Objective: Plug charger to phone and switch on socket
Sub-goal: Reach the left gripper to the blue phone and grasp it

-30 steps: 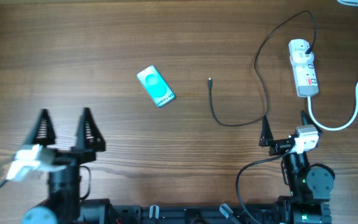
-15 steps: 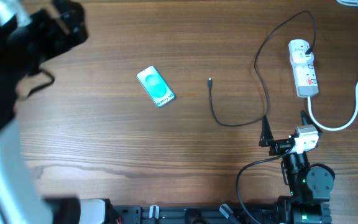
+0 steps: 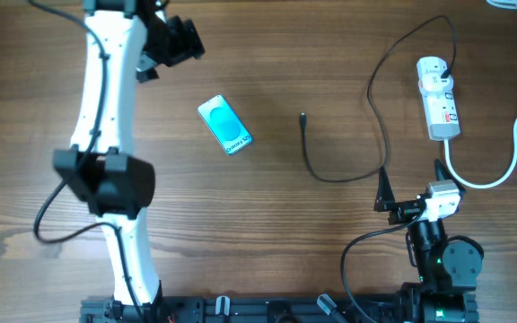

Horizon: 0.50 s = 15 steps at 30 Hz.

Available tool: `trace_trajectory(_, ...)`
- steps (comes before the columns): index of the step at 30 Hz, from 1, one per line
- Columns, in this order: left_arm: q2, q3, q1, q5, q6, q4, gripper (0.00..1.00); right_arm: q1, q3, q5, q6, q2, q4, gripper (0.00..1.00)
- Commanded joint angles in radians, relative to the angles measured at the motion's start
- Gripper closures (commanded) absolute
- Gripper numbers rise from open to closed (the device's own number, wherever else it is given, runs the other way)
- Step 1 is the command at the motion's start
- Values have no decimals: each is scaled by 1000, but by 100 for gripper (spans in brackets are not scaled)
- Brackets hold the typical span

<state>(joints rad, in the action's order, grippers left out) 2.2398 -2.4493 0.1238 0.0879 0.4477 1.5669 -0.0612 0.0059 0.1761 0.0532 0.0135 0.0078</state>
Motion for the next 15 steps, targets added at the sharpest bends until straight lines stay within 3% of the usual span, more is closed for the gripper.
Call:
trace_trajectory(1,104,41,57,8,93,3,12,-2,0,0,-2,-6,5,0)
trace_trajectory(4,164,144,109,5,119,-52,14,-2,0,0,-1,-6,5,0)
trace_trajectory(9,182,303,156,4,137,-165,0,-2,0,0,-1,-6,5,0)
trace_trajectory(15,182,463,169,1,196,-295,0,-2,0,0,-2,-6,5,0)
